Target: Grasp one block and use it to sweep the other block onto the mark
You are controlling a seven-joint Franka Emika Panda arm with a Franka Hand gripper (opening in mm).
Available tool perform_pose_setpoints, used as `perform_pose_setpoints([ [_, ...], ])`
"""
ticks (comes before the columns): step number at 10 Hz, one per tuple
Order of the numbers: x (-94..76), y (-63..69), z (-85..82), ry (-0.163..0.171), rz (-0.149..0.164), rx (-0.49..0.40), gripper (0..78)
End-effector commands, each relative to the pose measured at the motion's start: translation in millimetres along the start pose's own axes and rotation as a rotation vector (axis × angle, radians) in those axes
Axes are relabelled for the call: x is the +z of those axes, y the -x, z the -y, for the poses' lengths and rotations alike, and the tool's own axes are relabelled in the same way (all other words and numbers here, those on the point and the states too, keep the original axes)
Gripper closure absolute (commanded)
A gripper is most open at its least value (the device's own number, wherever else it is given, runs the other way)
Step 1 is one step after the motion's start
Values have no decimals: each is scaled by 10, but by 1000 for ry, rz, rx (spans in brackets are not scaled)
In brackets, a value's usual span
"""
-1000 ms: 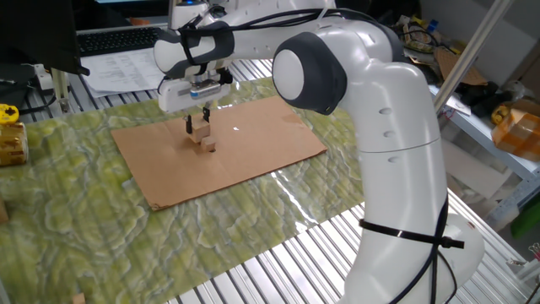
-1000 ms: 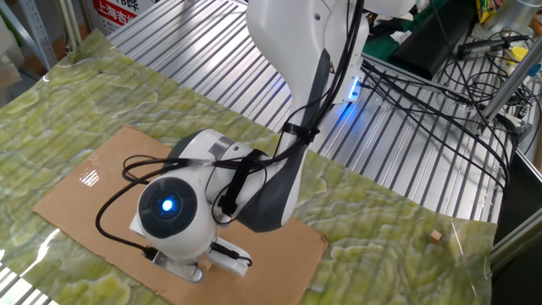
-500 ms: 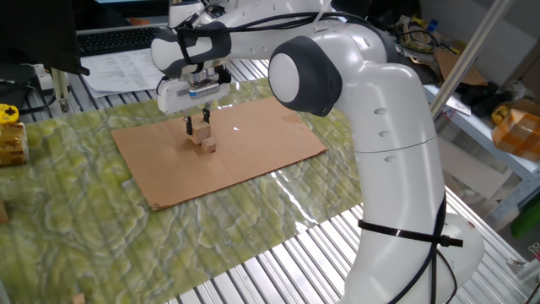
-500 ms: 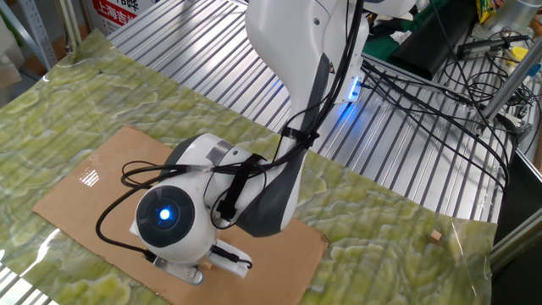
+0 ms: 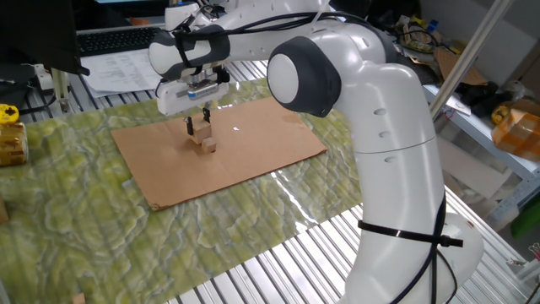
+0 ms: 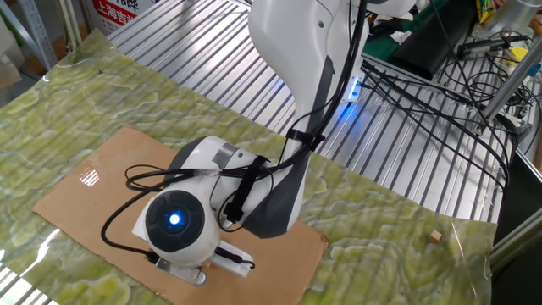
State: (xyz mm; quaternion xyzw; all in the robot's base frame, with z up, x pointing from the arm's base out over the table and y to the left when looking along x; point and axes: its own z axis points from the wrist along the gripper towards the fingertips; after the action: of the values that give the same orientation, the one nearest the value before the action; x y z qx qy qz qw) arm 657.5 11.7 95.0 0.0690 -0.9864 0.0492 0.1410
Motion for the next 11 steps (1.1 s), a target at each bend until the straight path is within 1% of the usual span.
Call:
perform_pose_setpoints([
  [1, -21, 5, 5, -11, -14, 3, 764],
  [2, -21, 5, 5, -19, -24, 4, 764],
  [3, -21, 5, 5, -20, -35, 7, 764],
  [4, -21, 5, 5, -21, -37, 7, 764],
  [5, -21, 5, 5, -19, -48, 10, 764],
  [7, -22, 6, 5, -22, -50, 11, 764],
  [8, -29, 18, 7, -4, -40, 14, 764],
  [9, -77, 75, -23, 67, -5, 32, 764],
  [10, -128, 120, -57, 80, 8, 43, 764],
  [11, -233, 193, -110, 80, 44, 65, 764],
])
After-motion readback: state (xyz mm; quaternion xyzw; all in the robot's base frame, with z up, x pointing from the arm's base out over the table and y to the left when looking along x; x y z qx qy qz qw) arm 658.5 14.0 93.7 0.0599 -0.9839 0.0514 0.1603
